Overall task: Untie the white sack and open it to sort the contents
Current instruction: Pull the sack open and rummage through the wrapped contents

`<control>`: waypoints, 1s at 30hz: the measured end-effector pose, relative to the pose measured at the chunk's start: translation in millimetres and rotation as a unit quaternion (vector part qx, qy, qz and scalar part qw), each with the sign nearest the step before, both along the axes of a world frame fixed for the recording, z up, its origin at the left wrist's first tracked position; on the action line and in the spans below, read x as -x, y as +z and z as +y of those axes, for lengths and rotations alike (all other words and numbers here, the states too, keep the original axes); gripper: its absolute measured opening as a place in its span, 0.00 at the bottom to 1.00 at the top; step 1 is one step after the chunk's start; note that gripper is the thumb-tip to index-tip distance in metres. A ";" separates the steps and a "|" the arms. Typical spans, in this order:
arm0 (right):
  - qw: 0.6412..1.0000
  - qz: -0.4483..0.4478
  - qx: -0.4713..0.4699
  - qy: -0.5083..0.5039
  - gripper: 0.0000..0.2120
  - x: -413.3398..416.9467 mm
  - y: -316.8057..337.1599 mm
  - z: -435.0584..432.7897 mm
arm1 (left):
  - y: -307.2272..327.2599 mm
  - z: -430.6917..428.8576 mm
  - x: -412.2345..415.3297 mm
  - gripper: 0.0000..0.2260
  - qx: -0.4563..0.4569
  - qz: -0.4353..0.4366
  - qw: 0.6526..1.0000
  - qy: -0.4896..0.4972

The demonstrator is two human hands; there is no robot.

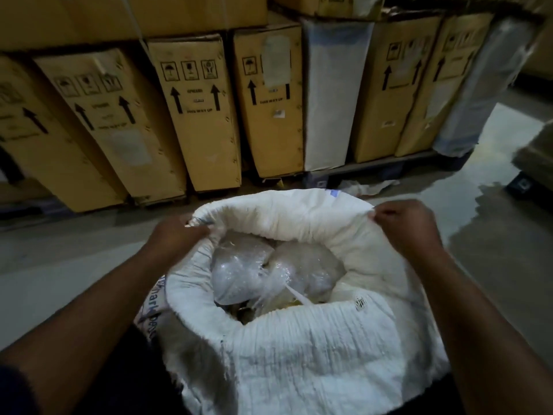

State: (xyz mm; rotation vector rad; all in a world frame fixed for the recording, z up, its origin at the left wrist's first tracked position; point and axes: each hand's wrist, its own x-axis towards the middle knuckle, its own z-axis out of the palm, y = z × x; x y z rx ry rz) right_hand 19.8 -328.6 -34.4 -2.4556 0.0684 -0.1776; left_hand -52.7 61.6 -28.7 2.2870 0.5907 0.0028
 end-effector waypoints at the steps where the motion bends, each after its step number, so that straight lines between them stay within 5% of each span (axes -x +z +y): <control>1: 0.998 -0.045 -0.004 -0.036 0.08 -1.2 7.6 -6.5 | 8.8 4.8 0.7 0.10 0.006 -0.021 1.000 0.021; 3: 0.991 -0.092 -0.019 -0.096 0.09 -5.5 17.4 -24.4 | -2.5 44.0 -12.5 0.05 -0.014 -0.050 0.993 0.105; 7: 0.983 -0.081 -0.097 -0.136 0.11 -10.2 17.7 -38.7 | -73.1 170.6 -63.1 0.20 -0.130 -0.077 0.974 0.166; 10: 0.988 -0.090 -0.038 -0.116 0.09 -12.3 11.3 -26.4 | 22.3 78.7 -21.6 0.09 -0.177 -0.041 0.980 0.077; 12: 0.990 -0.100 -0.010 -0.098 0.07 -11.7 6.8 -20.2 | 39.0 50.8 -15.0 0.13 -0.171 -0.031 0.984 0.032; 16: 0.987 -0.140 -0.036 -0.072 0.08 -6.5 8.2 -9.6 | 31.8 36.0 -7.1 0.37 -0.091 0.153 0.984 0.004; 20: 0.986 -0.155 0.001 -0.057 0.09 11.7 23.1 -1.5 | 24.3 21.9 21.9 0.44 -0.080 0.235 0.969 0.010; 26: 0.992 -0.020 0.085 0.090 0.18 76.1 20.6 49.2 | 14.0 -23.3 85.0 0.34 0.072 0.236 0.969 0.024; 30: 0.918 0.115 0.168 0.339 0.42 142.9 10.6 80.1 | -3.0 -56.5 117.0 0.31 0.209 0.191 0.957 0.068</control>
